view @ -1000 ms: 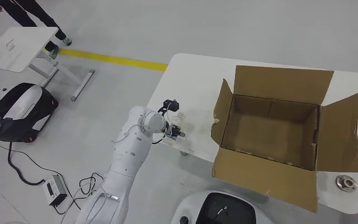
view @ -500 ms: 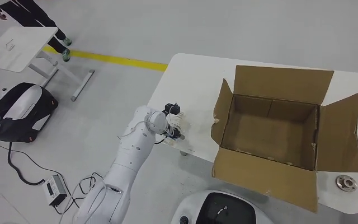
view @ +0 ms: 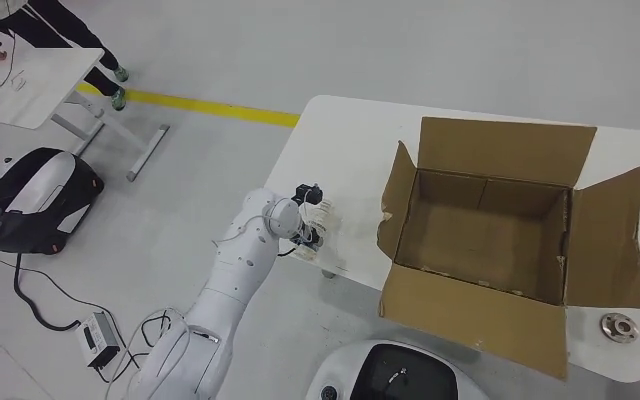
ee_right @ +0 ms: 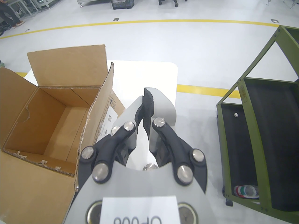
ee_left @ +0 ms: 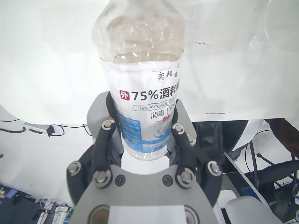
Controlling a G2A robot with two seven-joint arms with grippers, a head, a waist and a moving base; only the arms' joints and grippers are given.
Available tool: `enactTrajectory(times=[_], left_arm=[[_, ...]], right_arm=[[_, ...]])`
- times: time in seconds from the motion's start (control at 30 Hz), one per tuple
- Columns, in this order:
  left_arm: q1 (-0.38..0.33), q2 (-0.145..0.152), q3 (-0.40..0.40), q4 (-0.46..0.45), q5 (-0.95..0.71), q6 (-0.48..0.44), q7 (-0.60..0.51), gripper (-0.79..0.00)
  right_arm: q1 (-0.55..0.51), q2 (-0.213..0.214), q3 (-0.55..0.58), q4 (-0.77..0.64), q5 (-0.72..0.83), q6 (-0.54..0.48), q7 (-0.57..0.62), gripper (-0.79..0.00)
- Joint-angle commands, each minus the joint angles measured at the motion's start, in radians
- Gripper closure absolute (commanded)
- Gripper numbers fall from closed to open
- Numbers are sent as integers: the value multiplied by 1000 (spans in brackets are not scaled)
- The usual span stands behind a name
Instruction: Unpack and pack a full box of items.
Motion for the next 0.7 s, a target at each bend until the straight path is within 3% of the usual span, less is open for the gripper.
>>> enactTrajectory(times=[0.0, 0.13, 0.37, 0.67], left_arm=[[3, 3, -4, -11, 1, 7, 7, 0], [22, 14, -34, -104, 0, 27, 5, 0], [90, 40, -188, -504, -137, 73, -83, 0], [36, 56, -311, -810, -503, 135, -179, 0]], right_arm=[[0, 0, 0, 0, 0, 0, 0, 0], [0, 0, 0, 0, 0, 0, 0, 0], [0, 0, 0, 0, 0, 0, 0, 0], [0, 0, 0, 0, 0, 0, 0, 0]])
